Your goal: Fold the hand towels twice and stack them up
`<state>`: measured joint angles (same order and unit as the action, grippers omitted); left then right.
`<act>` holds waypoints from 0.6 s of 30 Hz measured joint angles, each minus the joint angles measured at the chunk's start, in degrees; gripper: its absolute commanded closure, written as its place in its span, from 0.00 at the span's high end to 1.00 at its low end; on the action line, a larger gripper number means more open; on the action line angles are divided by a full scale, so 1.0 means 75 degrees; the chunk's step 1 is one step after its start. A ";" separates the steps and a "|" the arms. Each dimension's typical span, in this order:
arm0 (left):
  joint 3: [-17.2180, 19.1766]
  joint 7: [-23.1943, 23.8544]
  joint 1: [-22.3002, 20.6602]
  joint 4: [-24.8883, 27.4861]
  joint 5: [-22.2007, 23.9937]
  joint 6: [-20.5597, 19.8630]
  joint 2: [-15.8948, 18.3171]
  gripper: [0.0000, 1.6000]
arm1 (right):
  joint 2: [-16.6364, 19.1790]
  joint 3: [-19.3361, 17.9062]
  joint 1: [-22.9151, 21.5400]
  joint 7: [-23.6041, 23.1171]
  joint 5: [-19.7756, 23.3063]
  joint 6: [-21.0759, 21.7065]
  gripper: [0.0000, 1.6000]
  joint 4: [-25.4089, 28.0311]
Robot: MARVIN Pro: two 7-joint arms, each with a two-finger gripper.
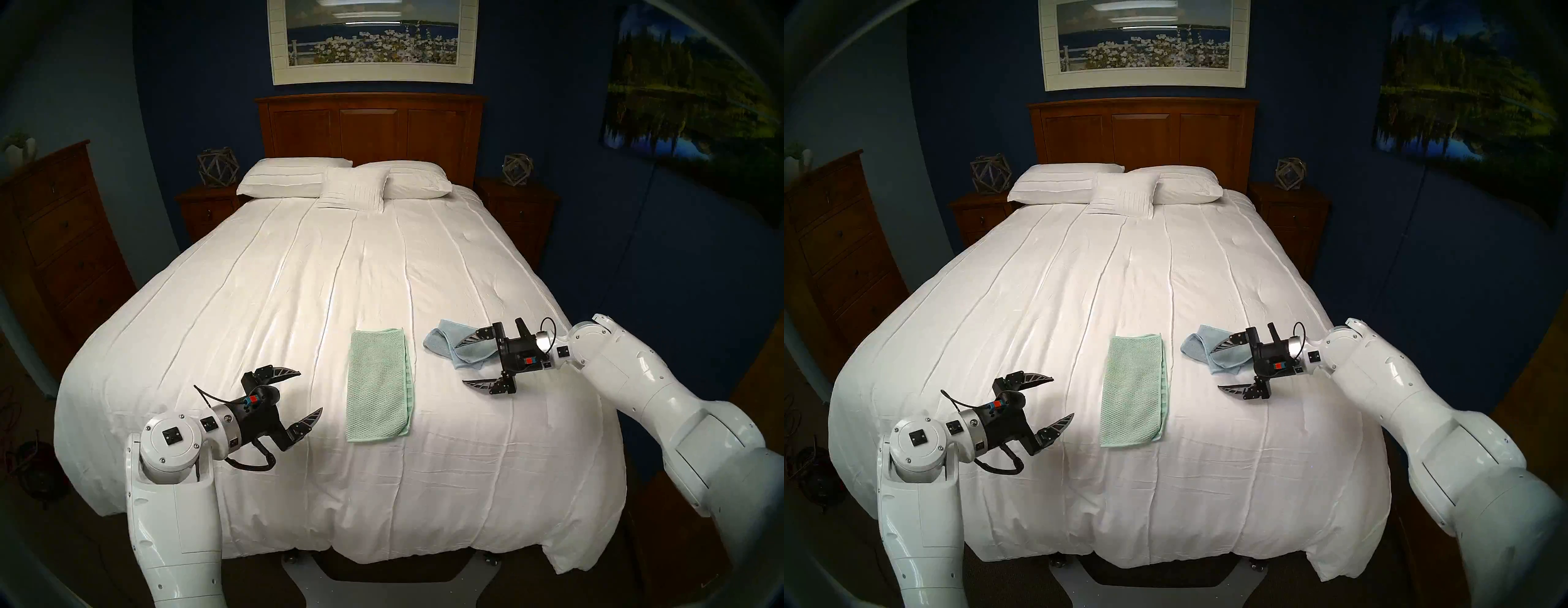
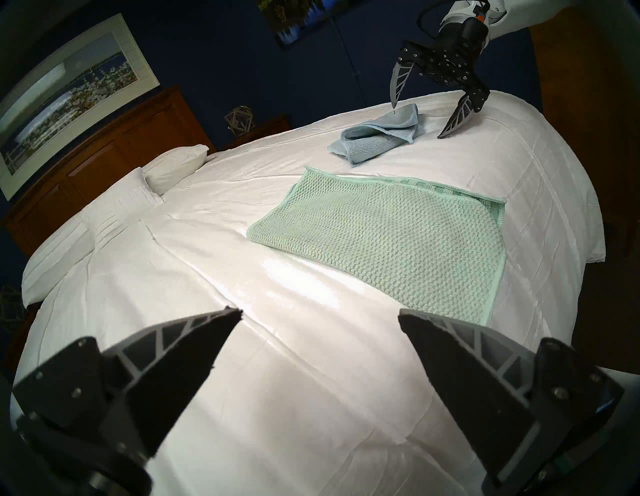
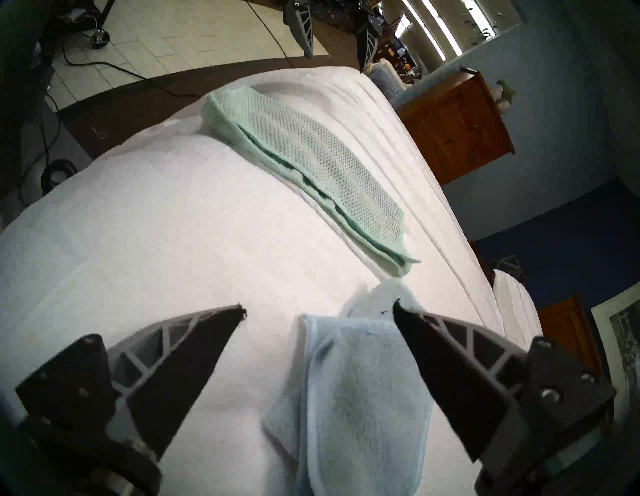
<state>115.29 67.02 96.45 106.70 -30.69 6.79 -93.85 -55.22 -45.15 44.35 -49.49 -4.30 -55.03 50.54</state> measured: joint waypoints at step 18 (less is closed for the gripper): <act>0.0003 0.0004 -0.0001 0.0010 0.0000 0.0018 -0.0001 1.00 | 0.0791 -0.0223 0.1007 -0.0086 0.1490 0.0291 1.00 0.1760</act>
<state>115.31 67.06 96.44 106.77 -30.69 6.92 -93.86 -49.29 -46.82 51.90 -50.14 6.88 -52.85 63.74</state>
